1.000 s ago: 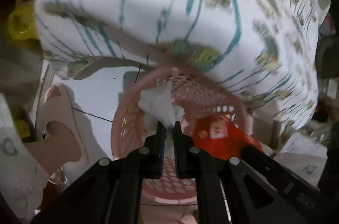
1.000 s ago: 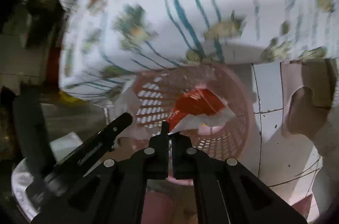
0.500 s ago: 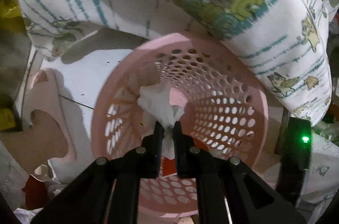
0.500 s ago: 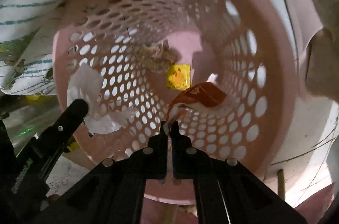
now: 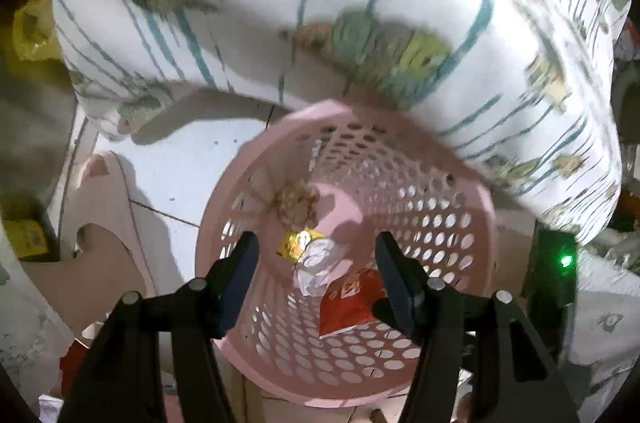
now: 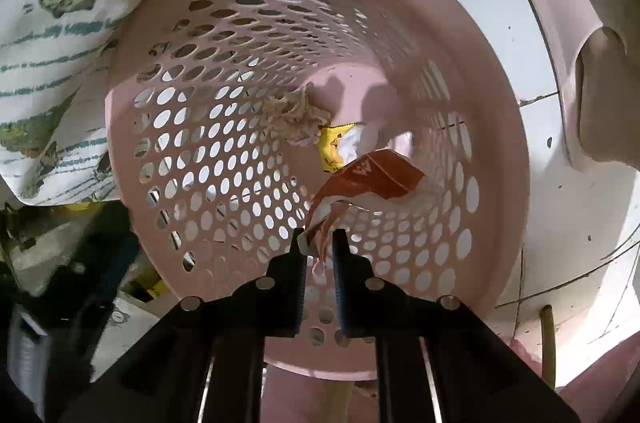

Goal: Collect trash
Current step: 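Lower both held items into the pink basket and open both tools, then raise both tools back over the remaining wrappers on the cloth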

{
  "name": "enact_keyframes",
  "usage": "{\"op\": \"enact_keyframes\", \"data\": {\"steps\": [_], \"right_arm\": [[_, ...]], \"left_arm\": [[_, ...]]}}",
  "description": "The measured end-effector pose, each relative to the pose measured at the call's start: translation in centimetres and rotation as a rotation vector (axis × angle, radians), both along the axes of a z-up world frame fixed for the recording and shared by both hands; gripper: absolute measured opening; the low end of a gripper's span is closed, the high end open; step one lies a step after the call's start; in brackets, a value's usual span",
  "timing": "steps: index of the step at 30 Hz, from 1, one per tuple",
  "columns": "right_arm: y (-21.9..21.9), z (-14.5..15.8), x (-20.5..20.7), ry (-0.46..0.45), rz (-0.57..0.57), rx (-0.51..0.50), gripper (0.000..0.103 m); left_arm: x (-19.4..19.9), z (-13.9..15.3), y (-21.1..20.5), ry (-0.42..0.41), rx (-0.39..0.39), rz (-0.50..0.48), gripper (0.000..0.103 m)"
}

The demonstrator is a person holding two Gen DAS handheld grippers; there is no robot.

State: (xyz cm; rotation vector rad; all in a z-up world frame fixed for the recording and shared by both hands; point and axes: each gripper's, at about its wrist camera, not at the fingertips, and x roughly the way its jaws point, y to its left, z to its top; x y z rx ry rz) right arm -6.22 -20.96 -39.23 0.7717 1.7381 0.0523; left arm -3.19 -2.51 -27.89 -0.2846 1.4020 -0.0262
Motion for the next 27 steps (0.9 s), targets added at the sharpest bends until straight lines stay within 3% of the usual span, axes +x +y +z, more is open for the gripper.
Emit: {"op": "enact_keyframes", "data": {"steps": [4, 6, 7, 8, 10, 15, 19, 23, 25, 27], "right_arm": [[0.6, 0.9, 0.2, -0.02, 0.009, 0.021, 0.013], [1.1, 1.9, 0.5, -0.041, 0.002, 0.044, 0.019], [1.4, 2.5, 0.6, -0.054, -0.002, 0.053, 0.035], [1.5, 3.2, 0.8, -0.073, -0.006, 0.056, 0.058], [1.4, 4.8, 1.1, -0.125, -0.019, 0.027, 0.068], [0.8, 6.3, 1.6, -0.151, -0.014, -0.004, 0.068], [1.7, 9.0, 1.8, -0.228, 0.068, -0.102, 0.068], [2.8, 13.4, 1.6, -0.336, 0.119, -0.17, 0.068], [2.6, 15.7, 2.0, -0.384, 0.116, -0.187, 0.068], [1.7, 18.9, 2.6, -0.437, 0.103, -0.199, 0.068]], "left_arm": [[0.2, 2.5, -0.2, -0.064, -0.011, 0.013, 0.057], [0.3, 4.1, -0.1, -0.103, -0.014, 0.02, 0.058], [0.4, 4.8, 0.1, -0.118, -0.015, 0.024, 0.058], [0.4, 5.6, 0.2, -0.138, -0.015, 0.031, 0.059], [0.4, 6.9, 0.4, -0.173, -0.006, 0.047, 0.062], [0.1, 9.9, 1.2, -0.26, 0.02, 0.068, 0.065], [-0.2, 13.4, 1.3, -0.35, 0.046, 0.058, 0.068], [0.0, 18.3, 0.5, -0.473, 0.147, 0.016, 0.074], [0.1, 21.0, 0.5, -0.494, 0.195, 0.021, 0.092], [-0.4, 23.8, 0.3, -0.566, 0.219, 0.01, 0.098]]}}
